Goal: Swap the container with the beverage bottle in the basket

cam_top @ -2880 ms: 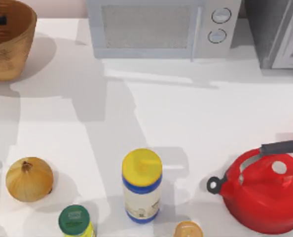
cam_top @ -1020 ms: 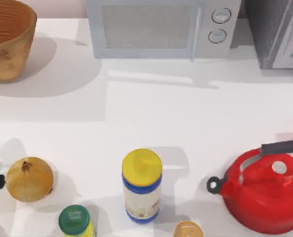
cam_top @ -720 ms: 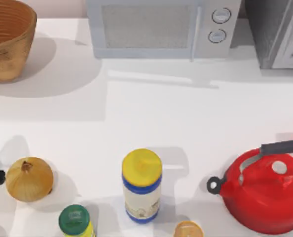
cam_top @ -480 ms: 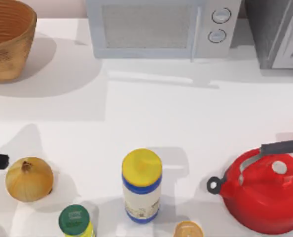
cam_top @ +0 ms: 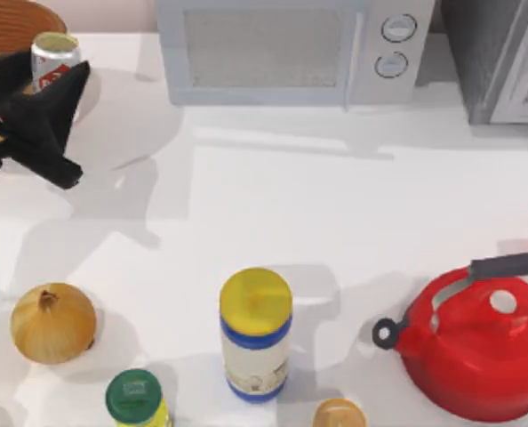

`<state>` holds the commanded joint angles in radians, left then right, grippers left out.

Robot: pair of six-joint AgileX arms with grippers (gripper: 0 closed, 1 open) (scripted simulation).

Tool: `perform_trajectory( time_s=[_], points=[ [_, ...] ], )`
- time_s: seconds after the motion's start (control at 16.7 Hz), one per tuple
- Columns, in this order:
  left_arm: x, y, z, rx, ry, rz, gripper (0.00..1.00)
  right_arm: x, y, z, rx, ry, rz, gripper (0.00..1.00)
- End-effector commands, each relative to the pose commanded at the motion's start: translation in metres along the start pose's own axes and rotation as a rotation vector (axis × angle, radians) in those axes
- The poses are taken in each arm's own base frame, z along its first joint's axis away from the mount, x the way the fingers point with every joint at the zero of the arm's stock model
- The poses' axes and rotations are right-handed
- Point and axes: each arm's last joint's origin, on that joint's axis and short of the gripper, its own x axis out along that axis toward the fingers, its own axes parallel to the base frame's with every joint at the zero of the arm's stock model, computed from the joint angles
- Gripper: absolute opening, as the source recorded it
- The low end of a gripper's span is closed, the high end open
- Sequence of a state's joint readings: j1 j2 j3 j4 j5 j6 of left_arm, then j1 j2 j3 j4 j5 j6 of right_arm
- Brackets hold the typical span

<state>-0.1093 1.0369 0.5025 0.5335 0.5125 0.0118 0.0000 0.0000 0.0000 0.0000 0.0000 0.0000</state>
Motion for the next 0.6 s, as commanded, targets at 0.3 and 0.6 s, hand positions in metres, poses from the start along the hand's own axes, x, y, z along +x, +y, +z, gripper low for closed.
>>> perform_trajectory(
  time_s=[0.3,0.6],
  points=[
    [0.096,0.02,-0.023,0.009,-0.011,-0.337,0.0,0.0,0.0,0.0,0.0,0.0,0.0,1.0],
    [0.175,0.024,-0.099,0.015,-0.015,-0.645,0.0,0.0,0.0,0.0,0.0,0.0,0.0,1.0]
  ],
)
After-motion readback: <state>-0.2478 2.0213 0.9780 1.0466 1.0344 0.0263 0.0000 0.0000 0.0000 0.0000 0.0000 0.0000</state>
